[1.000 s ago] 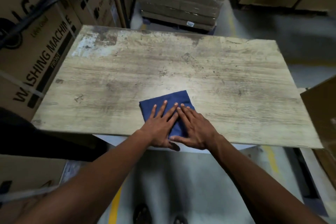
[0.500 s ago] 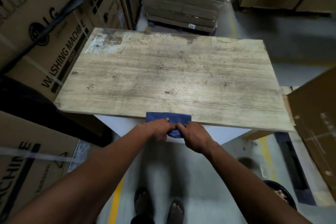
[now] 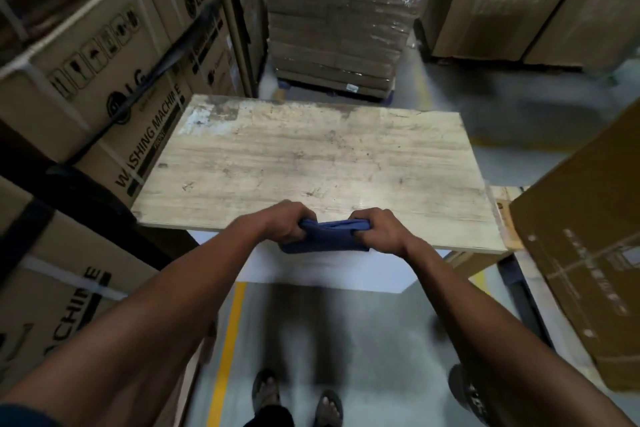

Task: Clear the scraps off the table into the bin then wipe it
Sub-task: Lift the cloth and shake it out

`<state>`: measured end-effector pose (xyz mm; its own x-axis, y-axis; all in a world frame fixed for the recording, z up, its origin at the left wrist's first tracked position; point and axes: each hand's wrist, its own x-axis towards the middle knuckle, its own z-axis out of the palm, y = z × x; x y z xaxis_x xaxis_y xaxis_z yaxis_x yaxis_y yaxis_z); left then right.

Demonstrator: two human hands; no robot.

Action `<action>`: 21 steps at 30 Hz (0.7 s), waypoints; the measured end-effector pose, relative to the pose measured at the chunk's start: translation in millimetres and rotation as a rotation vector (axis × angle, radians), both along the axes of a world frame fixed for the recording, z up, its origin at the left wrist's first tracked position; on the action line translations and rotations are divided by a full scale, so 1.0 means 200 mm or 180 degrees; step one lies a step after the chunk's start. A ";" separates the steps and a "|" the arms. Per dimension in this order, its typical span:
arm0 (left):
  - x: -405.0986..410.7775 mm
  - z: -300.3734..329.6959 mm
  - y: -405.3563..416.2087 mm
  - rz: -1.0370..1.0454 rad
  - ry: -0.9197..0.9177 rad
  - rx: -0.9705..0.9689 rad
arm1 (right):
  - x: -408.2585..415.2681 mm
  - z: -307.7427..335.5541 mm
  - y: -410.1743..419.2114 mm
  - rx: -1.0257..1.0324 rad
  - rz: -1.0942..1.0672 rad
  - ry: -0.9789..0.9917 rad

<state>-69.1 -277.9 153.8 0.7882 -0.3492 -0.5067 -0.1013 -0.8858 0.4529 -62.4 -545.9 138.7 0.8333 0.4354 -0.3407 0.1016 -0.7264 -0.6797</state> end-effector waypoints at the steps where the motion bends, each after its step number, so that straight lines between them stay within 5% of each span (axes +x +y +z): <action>1: 0.00 0.05 0.02 0.0057 -0.0049 -0.0062 | 0.00 0.04 -0.01 0.0095 -0.0107 -0.0028; 7: 0.00 0.27 0.10 0.0620 -0.0354 -0.0741 | 0.01 0.23 -0.03 0.0864 -0.0666 0.0034; 15: -0.05 0.41 0.09 0.2580 -0.0318 -0.3027 | 0.03 0.46 0.03 0.1903 -0.1259 0.0295; 21: -0.05 0.43 0.07 0.2561 0.0126 -0.2777 | 0.07 0.52 0.04 0.2166 -0.1315 0.0836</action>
<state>-78.6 -263.6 240.5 0.9282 -0.0001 -0.3720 0.3708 -0.0790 0.9253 -49.3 -537.0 242.3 0.9011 0.2933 -0.3192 -0.3054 -0.0931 -0.9477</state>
